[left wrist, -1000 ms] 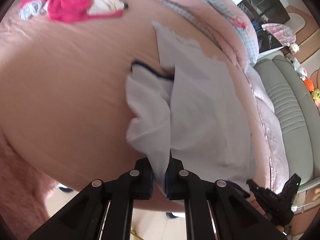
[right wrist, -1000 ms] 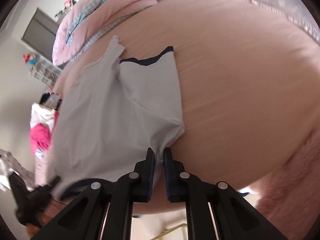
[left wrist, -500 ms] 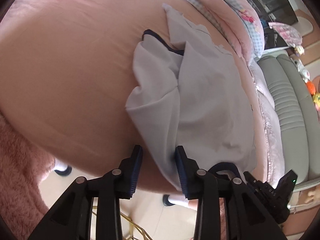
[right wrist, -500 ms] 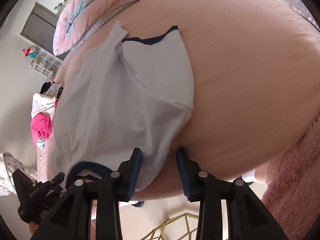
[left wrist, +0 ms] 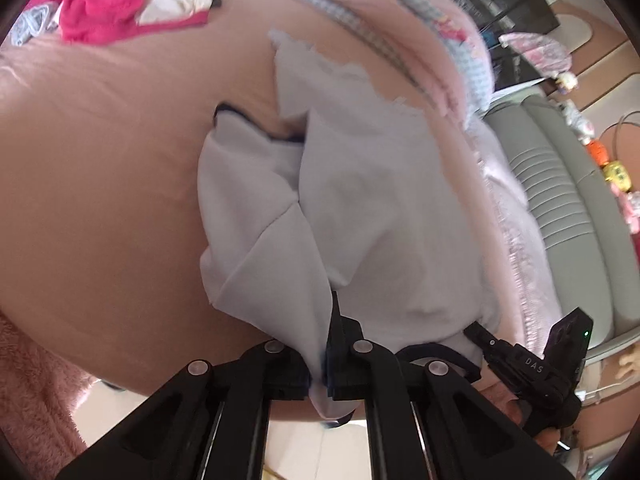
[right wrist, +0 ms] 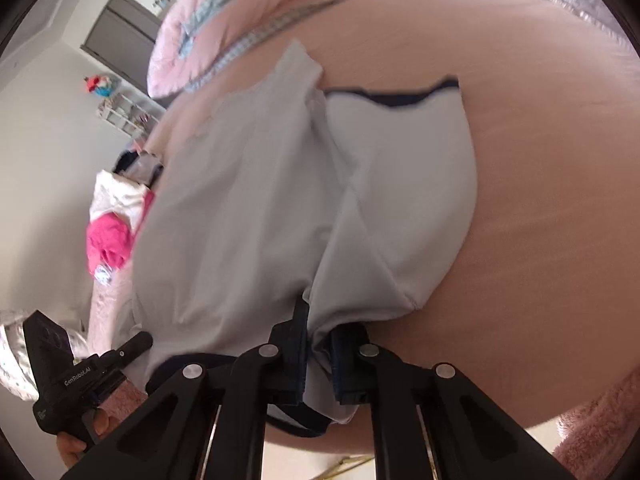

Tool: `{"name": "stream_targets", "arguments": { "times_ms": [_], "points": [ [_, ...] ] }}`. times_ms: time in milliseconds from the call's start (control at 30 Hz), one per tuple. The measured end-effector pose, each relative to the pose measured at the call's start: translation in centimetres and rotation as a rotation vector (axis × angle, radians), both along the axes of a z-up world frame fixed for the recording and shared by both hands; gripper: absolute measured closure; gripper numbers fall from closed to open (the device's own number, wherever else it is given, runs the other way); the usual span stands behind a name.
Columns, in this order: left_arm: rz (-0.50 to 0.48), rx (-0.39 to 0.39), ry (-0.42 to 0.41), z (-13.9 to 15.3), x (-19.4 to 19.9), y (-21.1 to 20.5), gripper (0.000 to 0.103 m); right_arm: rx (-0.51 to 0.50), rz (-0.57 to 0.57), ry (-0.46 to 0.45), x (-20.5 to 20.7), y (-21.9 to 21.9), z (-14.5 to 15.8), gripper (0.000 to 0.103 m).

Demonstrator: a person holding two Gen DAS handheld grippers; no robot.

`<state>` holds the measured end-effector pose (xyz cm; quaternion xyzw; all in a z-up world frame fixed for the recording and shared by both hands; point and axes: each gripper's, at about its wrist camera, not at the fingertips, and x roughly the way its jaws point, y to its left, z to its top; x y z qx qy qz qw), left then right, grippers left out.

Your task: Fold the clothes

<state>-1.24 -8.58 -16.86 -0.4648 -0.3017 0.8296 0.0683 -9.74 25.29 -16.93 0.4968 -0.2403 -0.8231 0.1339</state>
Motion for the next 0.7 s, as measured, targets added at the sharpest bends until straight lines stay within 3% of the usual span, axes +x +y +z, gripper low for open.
{"name": "stream_targets", "arguments": {
  "times_ms": [167, 333, 433, 567, 633, 667, 700],
  "points": [
    [-0.027, 0.003, 0.124, 5.3, 1.1, 0.8, 0.100, 0.012, -0.016, 0.194, 2.8, -0.1, 6.3, 0.096],
    [-0.097, 0.029, 0.163, 9.0, 3.2, 1.0, 0.100, -0.087, -0.020, 0.260, 4.6, -0.3, 10.3, 0.096],
    [-0.101, 0.045, 0.137, 9.1, 3.7, 0.5, 0.099, -0.060, -0.017, 0.249, 5.4, -0.5, 11.3, 0.096],
    [-0.132, -0.066, 0.009, 4.7, -3.9, 2.2, 0.100, 0.057, 0.032, 0.098, 1.9, -2.0, 6.0, 0.096],
    [-0.135, -0.101, 0.009, 5.0, -9.0, 2.4, 0.100, 0.077, 0.039, 0.052, -1.8, -2.5, 4.1, 0.096],
    [-0.134, -0.122, 0.017, 5.5, -11.5, 2.4, 0.100, 0.101, 0.039, 0.077, -4.2, -2.7, 5.0, 0.096],
    [-0.124, -0.151, 0.065, 7.9, -13.8, 2.3, 0.100, 0.109, 0.035, 0.115, -6.5, -3.0, 6.6, 0.096]
  ]
}}
